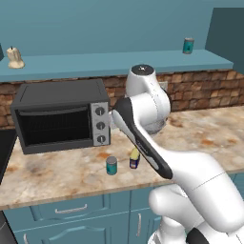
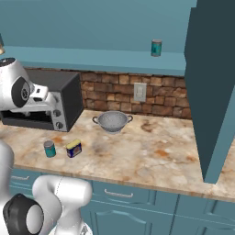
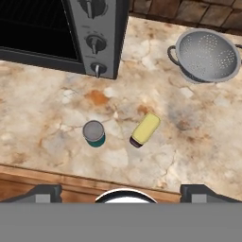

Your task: Pick the cans from the counter and place them in their designated side in the cabinet.

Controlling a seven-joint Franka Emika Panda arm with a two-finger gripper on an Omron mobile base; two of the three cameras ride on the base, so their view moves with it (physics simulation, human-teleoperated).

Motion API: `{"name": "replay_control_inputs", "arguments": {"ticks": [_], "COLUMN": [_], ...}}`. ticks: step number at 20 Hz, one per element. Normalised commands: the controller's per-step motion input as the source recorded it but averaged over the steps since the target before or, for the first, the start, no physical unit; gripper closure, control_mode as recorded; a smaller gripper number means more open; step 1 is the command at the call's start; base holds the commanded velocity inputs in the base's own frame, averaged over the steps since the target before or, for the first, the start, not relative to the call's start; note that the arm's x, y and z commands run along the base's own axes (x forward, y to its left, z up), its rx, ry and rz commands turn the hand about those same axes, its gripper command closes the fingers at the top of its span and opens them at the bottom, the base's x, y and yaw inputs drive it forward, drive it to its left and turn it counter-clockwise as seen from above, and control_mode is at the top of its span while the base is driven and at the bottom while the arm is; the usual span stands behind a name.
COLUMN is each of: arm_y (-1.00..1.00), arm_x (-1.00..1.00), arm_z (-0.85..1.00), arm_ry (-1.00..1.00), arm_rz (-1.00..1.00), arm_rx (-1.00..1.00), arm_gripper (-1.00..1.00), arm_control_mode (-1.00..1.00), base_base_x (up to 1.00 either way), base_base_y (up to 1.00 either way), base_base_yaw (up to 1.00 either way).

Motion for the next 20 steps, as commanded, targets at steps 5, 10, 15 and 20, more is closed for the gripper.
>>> {"name": "replay_control_inputs", "arguments": {"ticks": [5, 10, 15, 20], "arm_y": [0.17, 0.16, 0.18, 0.15], "arm_x": [-0.03, 0.00, 0.00, 0.00], "arm_z": [-0.08, -0.10, -0.12, -0.17], "arm_ry": [-0.01, -0.02, -0.02, -0.01], "arm_rz": [0.00, 0.00, 0.01, 0.03], "arm_rx": [0.04, 0.02, 0.02, 0.00], "arm_gripper": [-1.00, -1.00, -1.00, -1.00], "arm_control_mode": [-1.00, -1.00, -1.00, -1.00], "base_base_x": [0.00, 0.00, 0.00, 0.00], "base_base_y": [0.00, 0.00, 0.00, 0.00], "base_base_yaw": [0.00, 0.00, 0.00, 0.00]}}
